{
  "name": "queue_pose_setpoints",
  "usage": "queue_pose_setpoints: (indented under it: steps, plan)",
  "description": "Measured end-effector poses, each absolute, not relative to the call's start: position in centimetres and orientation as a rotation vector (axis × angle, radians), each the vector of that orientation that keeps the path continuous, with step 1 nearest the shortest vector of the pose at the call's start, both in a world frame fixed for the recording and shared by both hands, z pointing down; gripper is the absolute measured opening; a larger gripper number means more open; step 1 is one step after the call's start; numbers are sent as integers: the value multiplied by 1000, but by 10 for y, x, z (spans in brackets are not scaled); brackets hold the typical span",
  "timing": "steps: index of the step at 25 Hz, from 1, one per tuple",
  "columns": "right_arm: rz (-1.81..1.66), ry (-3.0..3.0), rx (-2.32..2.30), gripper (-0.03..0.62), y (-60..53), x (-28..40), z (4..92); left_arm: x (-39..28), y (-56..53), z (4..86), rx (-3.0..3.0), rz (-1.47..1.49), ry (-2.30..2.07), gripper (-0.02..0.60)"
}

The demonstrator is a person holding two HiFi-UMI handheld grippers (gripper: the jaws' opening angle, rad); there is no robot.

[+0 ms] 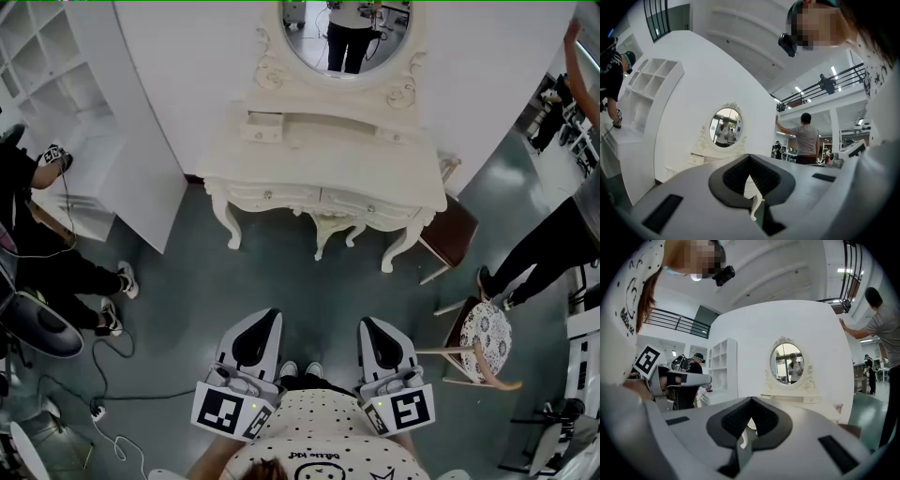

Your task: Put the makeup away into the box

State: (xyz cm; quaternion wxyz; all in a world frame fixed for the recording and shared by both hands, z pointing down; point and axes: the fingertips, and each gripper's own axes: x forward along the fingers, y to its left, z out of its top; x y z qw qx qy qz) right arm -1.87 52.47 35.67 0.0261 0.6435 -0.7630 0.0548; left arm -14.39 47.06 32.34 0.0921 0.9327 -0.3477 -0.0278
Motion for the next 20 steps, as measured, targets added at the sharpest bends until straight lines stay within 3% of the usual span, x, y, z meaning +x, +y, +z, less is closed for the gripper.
queue_pose_setpoints:
  steps: [20]
  plan:
    - [203,-2345,2008,6,524,19,374,-121,472,338,2748,-55,-1098,5]
